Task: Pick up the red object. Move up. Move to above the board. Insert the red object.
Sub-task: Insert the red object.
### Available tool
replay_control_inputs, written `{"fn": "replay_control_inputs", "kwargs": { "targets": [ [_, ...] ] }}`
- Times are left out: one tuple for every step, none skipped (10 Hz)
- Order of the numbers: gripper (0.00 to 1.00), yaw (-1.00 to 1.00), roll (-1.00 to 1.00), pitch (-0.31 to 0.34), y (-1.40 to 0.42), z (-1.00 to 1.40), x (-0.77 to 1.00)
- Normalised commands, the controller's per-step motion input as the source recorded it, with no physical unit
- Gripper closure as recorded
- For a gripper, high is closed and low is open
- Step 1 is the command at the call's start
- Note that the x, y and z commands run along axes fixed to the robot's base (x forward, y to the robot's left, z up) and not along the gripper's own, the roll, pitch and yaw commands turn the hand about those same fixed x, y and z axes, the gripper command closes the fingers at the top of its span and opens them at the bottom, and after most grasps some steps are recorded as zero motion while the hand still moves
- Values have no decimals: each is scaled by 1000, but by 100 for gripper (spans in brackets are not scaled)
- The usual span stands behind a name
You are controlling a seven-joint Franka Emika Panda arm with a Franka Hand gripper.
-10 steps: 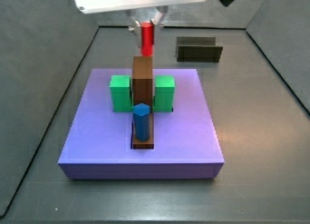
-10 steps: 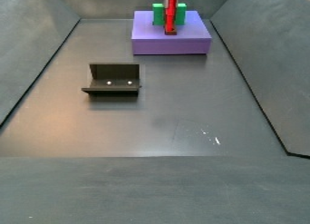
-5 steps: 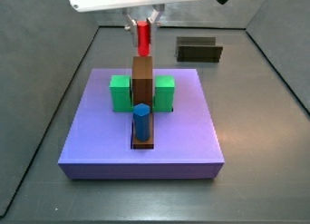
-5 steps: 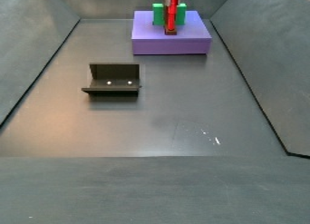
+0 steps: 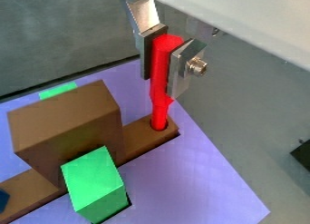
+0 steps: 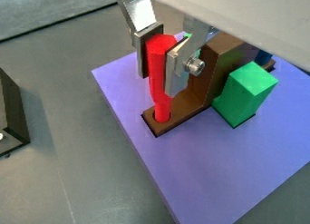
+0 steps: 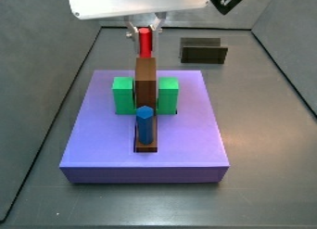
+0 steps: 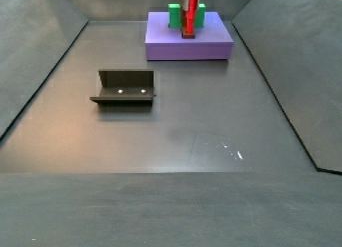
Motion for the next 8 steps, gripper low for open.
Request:
{"fn": "replay_control_inputs", "kwargs": {
  "targets": [
    [100,63,21,-40,0,-386,20],
    [100,77,46,-29,0,-483,154],
    [100,74,47,-16,0,-529,191],
    [100,31,41,0,0,-540,231],
    [100,34,70,-21,0,-546,131],
    [100,23,96,-76,0,-560,0],
    [100,0,0,13,0,-80,0],
    [100,0,0,0,0,0,0]
  ]
}}
